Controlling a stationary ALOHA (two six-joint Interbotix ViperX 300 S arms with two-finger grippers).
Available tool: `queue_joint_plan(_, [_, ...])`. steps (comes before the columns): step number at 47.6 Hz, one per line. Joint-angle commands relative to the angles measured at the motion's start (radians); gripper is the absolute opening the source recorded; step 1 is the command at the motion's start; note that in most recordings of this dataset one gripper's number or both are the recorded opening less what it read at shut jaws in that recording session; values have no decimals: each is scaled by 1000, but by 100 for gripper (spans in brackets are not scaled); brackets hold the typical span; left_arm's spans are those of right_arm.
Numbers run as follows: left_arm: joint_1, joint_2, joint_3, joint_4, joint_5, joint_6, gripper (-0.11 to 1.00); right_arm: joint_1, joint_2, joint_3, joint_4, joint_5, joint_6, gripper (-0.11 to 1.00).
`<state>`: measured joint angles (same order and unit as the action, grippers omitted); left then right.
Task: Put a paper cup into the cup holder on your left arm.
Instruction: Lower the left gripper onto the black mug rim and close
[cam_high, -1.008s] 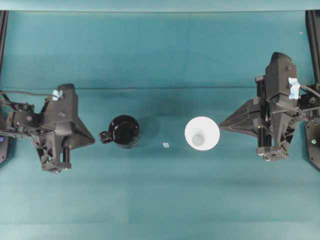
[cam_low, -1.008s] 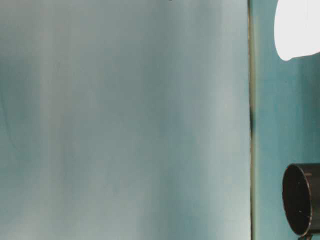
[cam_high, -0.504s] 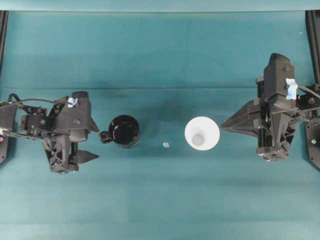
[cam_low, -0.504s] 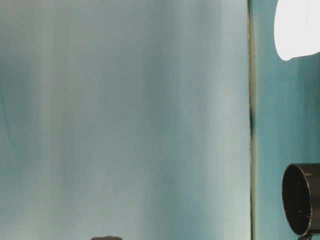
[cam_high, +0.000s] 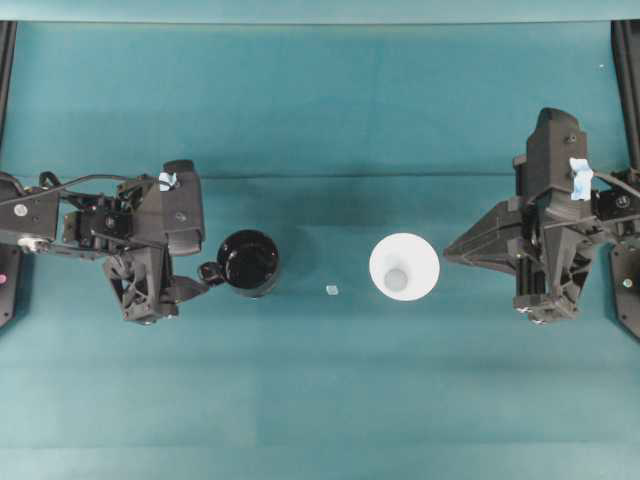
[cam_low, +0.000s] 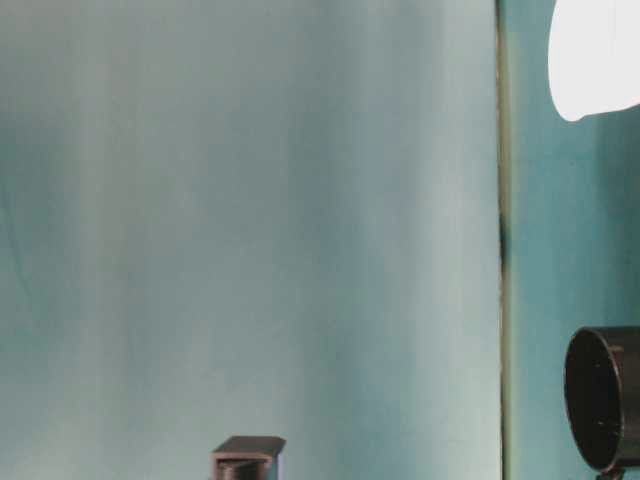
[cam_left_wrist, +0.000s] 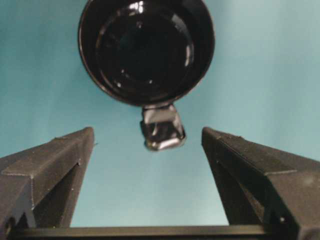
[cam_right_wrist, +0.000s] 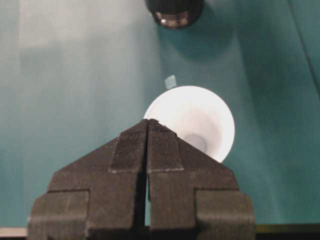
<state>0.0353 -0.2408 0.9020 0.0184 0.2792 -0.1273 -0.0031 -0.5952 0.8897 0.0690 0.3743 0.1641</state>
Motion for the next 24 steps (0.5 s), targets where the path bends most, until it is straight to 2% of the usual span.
queue_joint_plan(1, [2,11,-3,2,-15,2,95,-2,-5,-25,-2,-5,9,-2])
queue_joint_plan(24, [2,98,-26,2,-75,-8,95,-6,-5,-18,-5,-2,9,-2])
